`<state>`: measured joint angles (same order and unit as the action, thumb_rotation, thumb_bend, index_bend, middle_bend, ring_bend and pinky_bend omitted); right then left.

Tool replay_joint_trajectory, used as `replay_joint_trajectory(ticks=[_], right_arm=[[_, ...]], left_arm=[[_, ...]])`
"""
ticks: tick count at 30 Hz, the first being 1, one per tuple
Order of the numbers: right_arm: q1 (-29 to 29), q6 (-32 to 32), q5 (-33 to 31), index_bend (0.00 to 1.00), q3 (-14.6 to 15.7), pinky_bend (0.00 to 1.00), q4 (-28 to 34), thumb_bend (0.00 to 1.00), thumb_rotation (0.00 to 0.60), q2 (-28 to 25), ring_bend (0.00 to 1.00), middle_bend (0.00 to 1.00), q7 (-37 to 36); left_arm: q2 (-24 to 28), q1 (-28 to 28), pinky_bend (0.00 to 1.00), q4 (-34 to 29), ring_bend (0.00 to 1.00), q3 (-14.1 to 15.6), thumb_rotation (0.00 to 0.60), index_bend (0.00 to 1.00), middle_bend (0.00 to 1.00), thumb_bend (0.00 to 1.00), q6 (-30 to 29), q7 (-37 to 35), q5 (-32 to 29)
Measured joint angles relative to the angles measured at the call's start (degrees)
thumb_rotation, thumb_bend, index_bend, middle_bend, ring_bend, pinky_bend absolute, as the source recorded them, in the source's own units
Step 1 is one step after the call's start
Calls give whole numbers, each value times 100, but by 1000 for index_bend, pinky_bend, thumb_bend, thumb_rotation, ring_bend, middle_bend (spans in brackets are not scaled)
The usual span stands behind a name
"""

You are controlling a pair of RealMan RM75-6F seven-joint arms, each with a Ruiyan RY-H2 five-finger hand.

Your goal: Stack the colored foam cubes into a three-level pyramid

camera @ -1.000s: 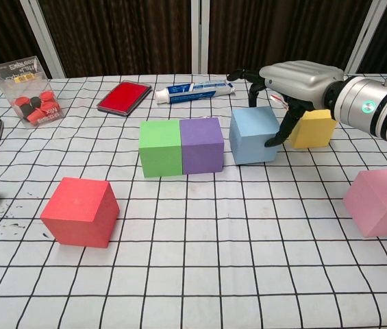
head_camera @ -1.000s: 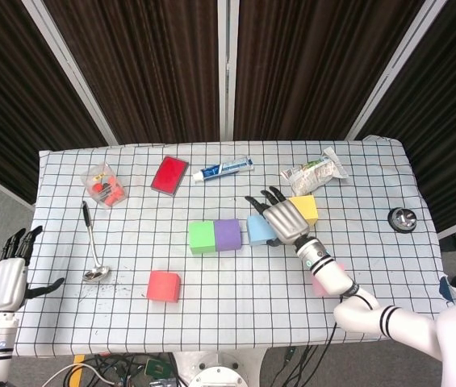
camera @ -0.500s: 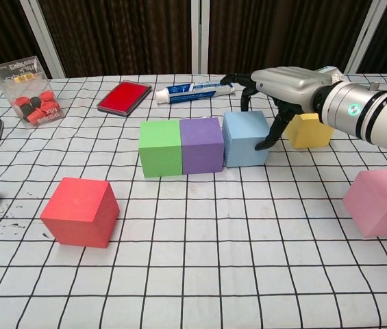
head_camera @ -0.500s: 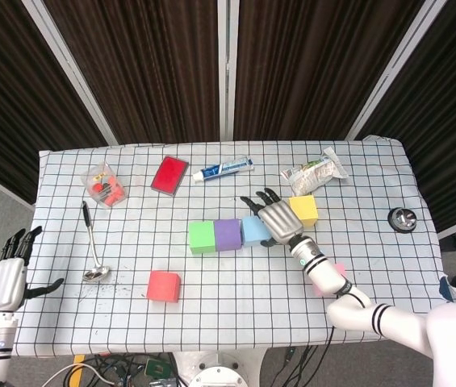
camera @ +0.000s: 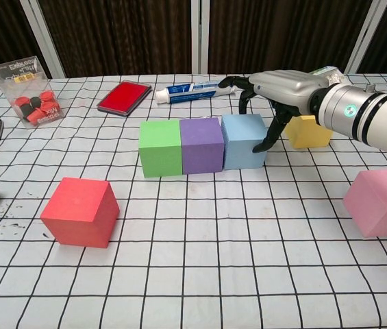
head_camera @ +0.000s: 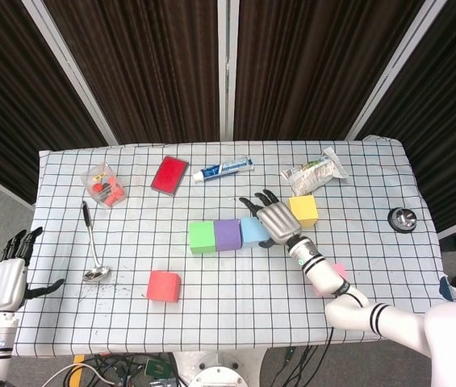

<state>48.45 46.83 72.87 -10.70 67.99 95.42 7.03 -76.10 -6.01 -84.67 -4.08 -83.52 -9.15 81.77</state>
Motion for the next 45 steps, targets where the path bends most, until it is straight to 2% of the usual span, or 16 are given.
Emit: replay_joint_trajectory(ticks=[45], right_arm=[[53, 7, -183, 0, -32, 0, -19, 51, 600, 112, 87, 499, 20]], left_arm=[[-3, -3, 70, 25, 0, -7, 600, 56, 105, 0, 141, -20, -36]])
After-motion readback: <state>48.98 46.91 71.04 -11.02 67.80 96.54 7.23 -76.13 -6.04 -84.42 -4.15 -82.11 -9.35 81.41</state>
